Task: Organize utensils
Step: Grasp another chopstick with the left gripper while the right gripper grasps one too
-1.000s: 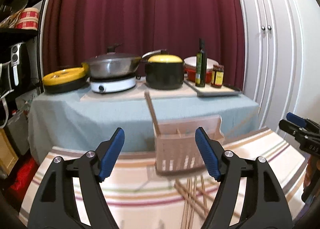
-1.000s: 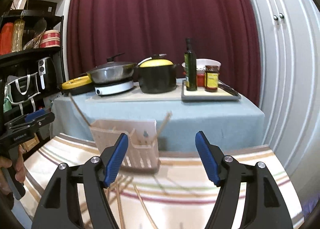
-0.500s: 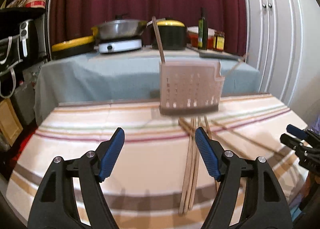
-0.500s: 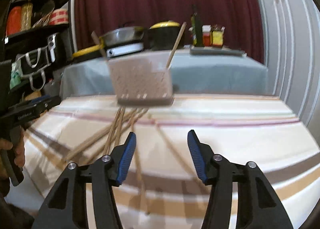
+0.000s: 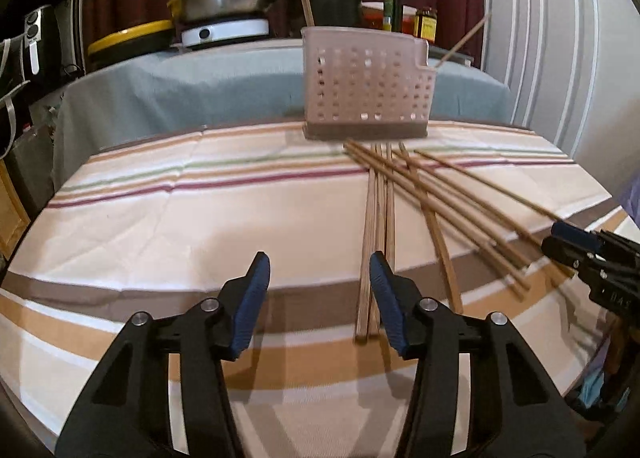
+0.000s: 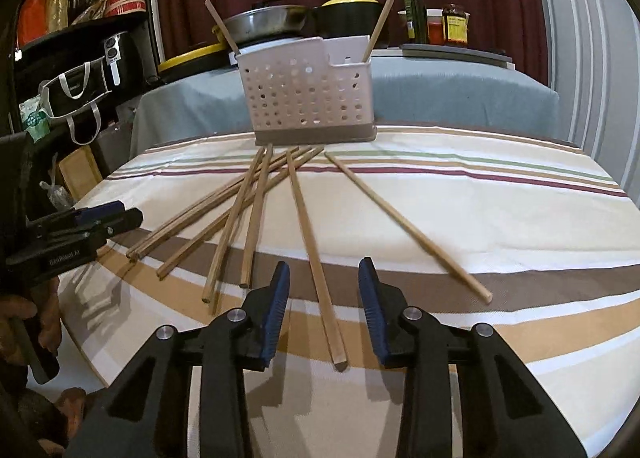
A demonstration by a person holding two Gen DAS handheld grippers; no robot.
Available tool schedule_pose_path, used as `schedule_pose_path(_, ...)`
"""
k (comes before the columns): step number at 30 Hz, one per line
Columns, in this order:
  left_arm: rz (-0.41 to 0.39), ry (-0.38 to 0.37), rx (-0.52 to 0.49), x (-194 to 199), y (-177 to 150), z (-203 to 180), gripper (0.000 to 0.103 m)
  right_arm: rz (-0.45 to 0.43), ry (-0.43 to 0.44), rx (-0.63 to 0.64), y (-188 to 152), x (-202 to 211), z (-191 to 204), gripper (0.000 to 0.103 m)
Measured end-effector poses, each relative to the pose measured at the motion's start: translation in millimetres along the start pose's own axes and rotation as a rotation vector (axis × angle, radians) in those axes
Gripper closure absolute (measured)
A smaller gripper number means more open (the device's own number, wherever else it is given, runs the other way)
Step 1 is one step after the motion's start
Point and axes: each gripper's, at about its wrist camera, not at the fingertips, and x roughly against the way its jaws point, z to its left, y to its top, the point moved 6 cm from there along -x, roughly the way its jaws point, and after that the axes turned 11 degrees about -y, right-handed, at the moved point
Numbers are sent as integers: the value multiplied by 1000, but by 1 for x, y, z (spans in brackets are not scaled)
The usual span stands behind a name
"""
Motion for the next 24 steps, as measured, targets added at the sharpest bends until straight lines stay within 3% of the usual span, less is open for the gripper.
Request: schedule_pose_path(24,23,6,-56,3,-15,-8,66,24,-1,2,-4,-4,2,69)
